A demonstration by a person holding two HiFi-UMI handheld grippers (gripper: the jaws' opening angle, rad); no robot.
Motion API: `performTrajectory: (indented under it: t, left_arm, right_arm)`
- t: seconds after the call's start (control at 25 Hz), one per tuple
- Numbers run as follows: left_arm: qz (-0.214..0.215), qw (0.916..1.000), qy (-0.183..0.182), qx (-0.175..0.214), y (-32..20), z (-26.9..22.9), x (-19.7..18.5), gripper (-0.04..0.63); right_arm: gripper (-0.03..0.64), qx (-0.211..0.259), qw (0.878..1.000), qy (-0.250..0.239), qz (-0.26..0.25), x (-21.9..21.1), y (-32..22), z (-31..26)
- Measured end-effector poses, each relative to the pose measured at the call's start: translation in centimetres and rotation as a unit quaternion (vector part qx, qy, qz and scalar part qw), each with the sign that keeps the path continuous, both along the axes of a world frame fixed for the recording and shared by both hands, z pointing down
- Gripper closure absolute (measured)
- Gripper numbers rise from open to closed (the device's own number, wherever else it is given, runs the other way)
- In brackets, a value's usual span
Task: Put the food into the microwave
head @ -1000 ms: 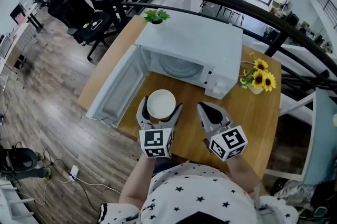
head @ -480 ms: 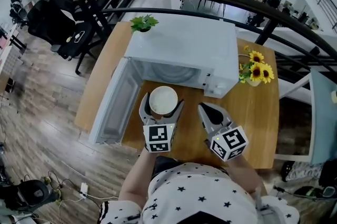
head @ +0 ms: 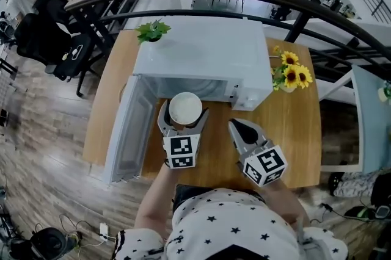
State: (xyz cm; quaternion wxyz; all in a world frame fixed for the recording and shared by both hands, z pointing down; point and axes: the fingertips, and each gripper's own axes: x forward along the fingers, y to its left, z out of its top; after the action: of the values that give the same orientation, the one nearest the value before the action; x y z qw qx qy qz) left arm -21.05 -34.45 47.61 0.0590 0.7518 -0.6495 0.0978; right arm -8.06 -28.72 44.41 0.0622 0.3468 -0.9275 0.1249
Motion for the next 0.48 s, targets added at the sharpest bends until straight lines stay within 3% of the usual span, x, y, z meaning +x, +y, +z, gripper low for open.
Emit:
performTrajectory:
  t: [0.48]
  left_arm:
    - [0.014, 0.9996, -0.008, -0.025, -3.8, 2.6, -1.1, 0.08]
  right_arm:
    - [0.611, -0.015, 0.999, 0.004, 0.031, -0.4, -0.7, 1.1]
